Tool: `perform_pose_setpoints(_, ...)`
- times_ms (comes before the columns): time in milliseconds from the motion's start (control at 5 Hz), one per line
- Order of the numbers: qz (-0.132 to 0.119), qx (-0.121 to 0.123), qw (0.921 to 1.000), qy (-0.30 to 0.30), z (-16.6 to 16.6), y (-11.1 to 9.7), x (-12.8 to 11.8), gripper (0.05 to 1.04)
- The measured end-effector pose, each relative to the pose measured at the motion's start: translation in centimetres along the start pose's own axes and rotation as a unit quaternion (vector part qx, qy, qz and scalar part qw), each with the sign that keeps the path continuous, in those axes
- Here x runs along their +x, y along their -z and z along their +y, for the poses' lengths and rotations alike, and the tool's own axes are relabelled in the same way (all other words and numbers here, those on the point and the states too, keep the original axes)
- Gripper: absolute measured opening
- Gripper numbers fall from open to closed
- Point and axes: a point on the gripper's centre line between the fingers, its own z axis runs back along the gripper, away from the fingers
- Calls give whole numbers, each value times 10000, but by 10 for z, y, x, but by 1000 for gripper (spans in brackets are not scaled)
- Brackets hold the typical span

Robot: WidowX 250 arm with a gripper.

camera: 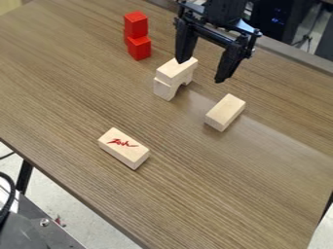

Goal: Put the white block on top of the other white block

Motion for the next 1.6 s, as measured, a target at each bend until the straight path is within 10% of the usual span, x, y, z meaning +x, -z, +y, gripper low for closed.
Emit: perform_pose_setpoints(1600, 134, 309, 9987, 380, 64, 29, 62, 999)
